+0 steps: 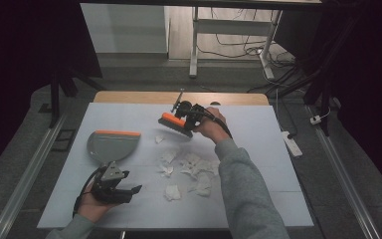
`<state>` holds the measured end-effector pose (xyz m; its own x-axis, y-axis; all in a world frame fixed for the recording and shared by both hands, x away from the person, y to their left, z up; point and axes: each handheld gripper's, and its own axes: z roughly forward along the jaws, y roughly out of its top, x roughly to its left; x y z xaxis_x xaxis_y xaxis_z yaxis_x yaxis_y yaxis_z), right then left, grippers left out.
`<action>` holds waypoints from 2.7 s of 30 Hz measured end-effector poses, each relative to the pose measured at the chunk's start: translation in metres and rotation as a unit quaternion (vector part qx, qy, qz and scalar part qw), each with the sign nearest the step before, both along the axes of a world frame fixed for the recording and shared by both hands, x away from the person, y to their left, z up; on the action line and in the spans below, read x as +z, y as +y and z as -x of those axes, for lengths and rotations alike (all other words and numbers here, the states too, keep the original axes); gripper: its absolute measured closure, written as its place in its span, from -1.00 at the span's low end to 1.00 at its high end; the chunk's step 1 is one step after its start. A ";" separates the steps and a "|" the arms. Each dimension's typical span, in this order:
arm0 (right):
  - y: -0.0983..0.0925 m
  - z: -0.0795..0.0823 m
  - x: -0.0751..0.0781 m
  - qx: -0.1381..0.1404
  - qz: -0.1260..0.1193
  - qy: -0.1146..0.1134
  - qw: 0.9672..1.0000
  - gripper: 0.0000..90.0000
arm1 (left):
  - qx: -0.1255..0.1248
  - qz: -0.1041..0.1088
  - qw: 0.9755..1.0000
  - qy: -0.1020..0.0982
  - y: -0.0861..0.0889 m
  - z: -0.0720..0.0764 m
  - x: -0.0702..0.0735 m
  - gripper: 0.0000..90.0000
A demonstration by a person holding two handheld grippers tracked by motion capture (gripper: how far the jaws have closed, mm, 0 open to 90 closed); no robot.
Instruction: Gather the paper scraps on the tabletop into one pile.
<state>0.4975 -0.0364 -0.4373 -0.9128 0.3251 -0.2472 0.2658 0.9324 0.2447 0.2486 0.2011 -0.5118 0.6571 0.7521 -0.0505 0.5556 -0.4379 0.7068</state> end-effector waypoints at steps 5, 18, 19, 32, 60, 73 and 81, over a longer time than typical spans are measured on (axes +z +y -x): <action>0.016 -0.006 -0.007 0.022 0.035 -0.003 0.999 0.58 | -0.001 0.000 1.000 -0.001 0.001 0.000 0.000 -0.32; 0.032 0.029 -0.014 0.102 0.086 0.035 0.990 0.59 | 0.001 0.003 1.000 -0.005 0.002 0.003 0.000 -0.31; 0.030 0.034 -0.011 0.107 0.097 0.041 0.989 0.59 | 0.002 0.005 1.000 -0.004 0.002 0.004 0.000 -0.31; -0.021 0.059 0.015 0.100 -0.018 0.030 0.994 0.58 | 0.006 0.006 1.000 -0.001 0.000 0.003 0.000 -0.31; 0.039 0.075 -0.030 -0.086 -0.238 0.182 0.950 0.58 | 0.016 0.001 1.000 -0.002 0.004 0.002 -0.002 -0.31; -0.030 0.075 -0.020 -0.161 -0.220 0.169 0.947 0.58 | 0.008 -0.013 1.000 -0.009 0.001 0.003 0.000 -0.31; -0.028 0.111 0.016 -0.095 -0.260 0.177 0.944 0.58 | 0.013 -0.021 1.000 -0.012 0.001 0.005 0.000 -0.31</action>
<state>0.3861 -0.0642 -0.4215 -0.8209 0.4847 0.3018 0.5678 0.6373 0.5210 0.2441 0.2020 -0.5114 0.6387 0.7695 -0.0029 0.5493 -0.4533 0.7020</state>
